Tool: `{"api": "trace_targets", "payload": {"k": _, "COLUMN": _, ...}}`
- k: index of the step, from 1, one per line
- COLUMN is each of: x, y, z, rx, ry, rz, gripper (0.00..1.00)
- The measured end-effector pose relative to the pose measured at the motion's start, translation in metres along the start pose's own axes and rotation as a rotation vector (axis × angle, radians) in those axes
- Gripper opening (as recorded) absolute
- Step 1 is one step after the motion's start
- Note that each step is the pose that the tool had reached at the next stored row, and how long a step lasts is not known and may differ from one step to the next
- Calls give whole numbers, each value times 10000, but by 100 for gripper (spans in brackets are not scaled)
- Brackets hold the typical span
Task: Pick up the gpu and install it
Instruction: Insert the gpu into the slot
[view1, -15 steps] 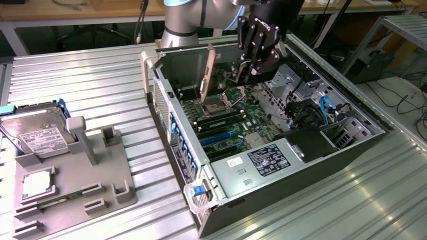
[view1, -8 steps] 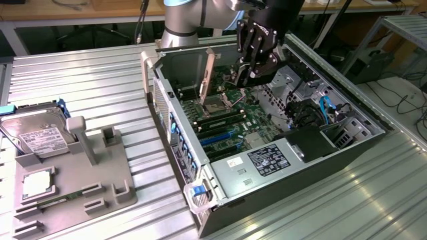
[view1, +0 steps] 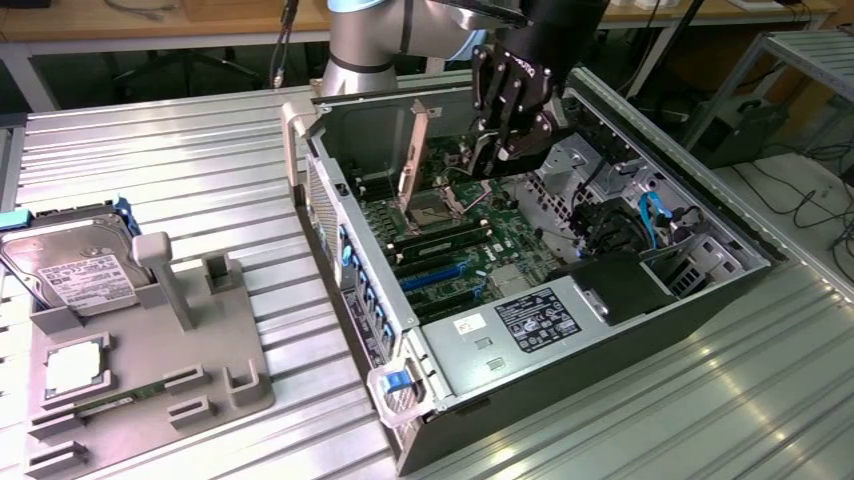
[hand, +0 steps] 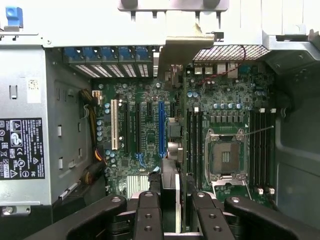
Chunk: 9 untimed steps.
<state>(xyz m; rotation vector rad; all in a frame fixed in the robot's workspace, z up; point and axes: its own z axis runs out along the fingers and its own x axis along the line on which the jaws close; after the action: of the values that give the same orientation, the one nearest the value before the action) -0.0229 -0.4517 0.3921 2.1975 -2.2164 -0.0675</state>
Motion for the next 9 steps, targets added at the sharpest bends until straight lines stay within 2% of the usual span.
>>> {"api": "trace_targets", "payload": {"k": 9, "x": 1, "y": -3, "z": 74, "rx": 0, "ry": -1, "rz": 0, "gripper": 28}}
